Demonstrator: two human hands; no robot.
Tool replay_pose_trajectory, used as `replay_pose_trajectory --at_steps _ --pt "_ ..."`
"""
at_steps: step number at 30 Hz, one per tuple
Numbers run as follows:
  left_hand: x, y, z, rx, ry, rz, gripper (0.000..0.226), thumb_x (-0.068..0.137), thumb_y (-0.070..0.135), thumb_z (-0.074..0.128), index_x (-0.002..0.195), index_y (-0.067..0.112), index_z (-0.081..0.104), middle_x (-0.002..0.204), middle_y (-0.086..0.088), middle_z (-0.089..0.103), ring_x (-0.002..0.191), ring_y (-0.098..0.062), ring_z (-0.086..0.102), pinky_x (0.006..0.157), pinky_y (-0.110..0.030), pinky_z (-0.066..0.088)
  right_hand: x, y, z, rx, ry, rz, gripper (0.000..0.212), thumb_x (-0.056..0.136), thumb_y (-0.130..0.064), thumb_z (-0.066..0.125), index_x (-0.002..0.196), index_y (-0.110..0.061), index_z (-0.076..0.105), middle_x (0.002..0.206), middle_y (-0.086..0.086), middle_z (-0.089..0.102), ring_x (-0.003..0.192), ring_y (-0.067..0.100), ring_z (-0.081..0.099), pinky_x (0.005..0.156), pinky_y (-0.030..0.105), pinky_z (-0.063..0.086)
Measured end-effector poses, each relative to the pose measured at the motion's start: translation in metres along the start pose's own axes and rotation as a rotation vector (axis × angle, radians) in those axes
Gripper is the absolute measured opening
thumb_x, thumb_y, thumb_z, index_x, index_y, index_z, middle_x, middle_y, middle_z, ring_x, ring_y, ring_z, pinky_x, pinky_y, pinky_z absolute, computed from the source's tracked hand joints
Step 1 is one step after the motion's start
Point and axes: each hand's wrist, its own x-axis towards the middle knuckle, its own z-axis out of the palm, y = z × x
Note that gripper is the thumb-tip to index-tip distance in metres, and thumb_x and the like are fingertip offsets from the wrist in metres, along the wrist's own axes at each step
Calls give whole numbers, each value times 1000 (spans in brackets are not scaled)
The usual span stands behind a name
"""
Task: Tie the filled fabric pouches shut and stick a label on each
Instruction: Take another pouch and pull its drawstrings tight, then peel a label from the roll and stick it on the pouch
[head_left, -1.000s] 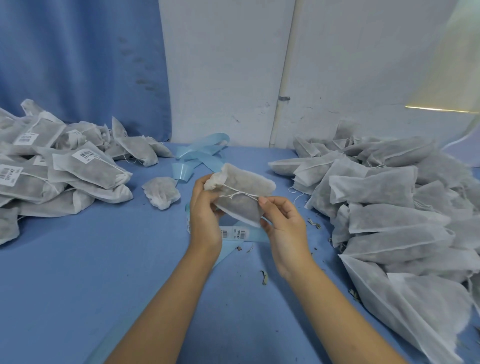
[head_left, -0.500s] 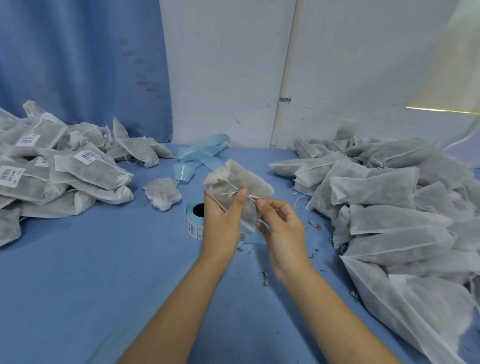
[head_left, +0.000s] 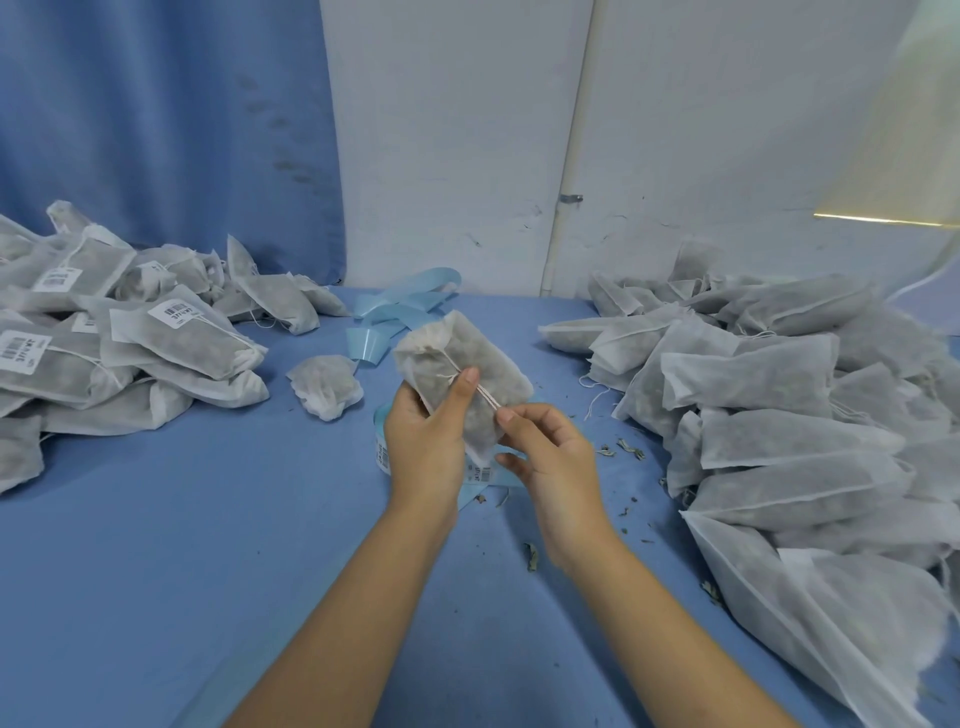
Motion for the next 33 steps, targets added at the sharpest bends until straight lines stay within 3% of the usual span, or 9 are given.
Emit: replay_pose_trajectory --at_steps 6,9,13,16,21,25,28,31,33 --pt "2 4 -1 13 54 22 11 83 20 73 90 21 65 81 10 73 80 -5 68 73 -23 52 -2 10 -5 -390 105 -162 13 89 -17 62 78 -22 58 64 -12 58 58 13 52 58 23 43" --pt "3 5 -3 27 64 14 10 82 22 73 88 22 65 82 9 73 80 -6 68 74 -26 52 -2 15 -8 -527 8 -155 11 88 -16 56 93 -25 56 57 2 59 45 12 47 51 26 41" --pt "3 7 -5 -2 18 -55 8 84 16 71 90 20 67 88 3 74 87 -16 70 80 -34 55 -2 25 -11 -856 -104 -146 15 88 -21 52 101 -28 55 61 13 62 59 24 57 61 37 50" --pt "2 10 -6 -16 -79 -141 11 84 4 64 83 14 67 78 -2 71 74 -19 67 71 -32 54 1 29 -15 -1005 -71 -211 6 90 -24 50 84 -24 49 65 8 59 67 30 53 61 37 42" --pt "-2 6 -9 350 -197 -94 35 73 -11 54 52 15 42 43 14 42 43 -2 39 44 -14 32 5 24 -25 -1019 -24 -261 5 93 -26 48 92 -21 47 59 -5 47 63 25 44 57 35 33" --pt "-3 -3 -14 629 -159 -6 41 74 -5 49 50 21 28 46 11 30 50 -10 26 48 -24 21 8 24 -29 -1053 63 -257 11 98 -25 43 96 -17 50 64 -5 48 68 24 49 62 36 38" --pt "-2 -10 -22 741 -204 88 33 73 9 47 52 21 25 49 9 28 53 -13 25 51 -28 20 9 23 -31 -1020 104 -242 11 99 -22 42 97 -16 51 74 -3 58 72 22 53 63 35 38" --pt "-1 -16 -30 780 -249 144 30 70 8 46 49 22 30 51 8 35 54 -13 30 54 -29 22 9 25 -33 -977 118 -236 13 100 -20 43 106 -18 54 94 -5 65 86 18 59 74 35 45" --pt "-1 -18 -31 749 -316 149 37 72 1 48 46 26 41 53 13 43 54 -7 35 54 -24 25 10 25 -33 -864 108 -241 25 99 -14 44 123 -22 51 106 -8 62 94 11 59 80 27 46"
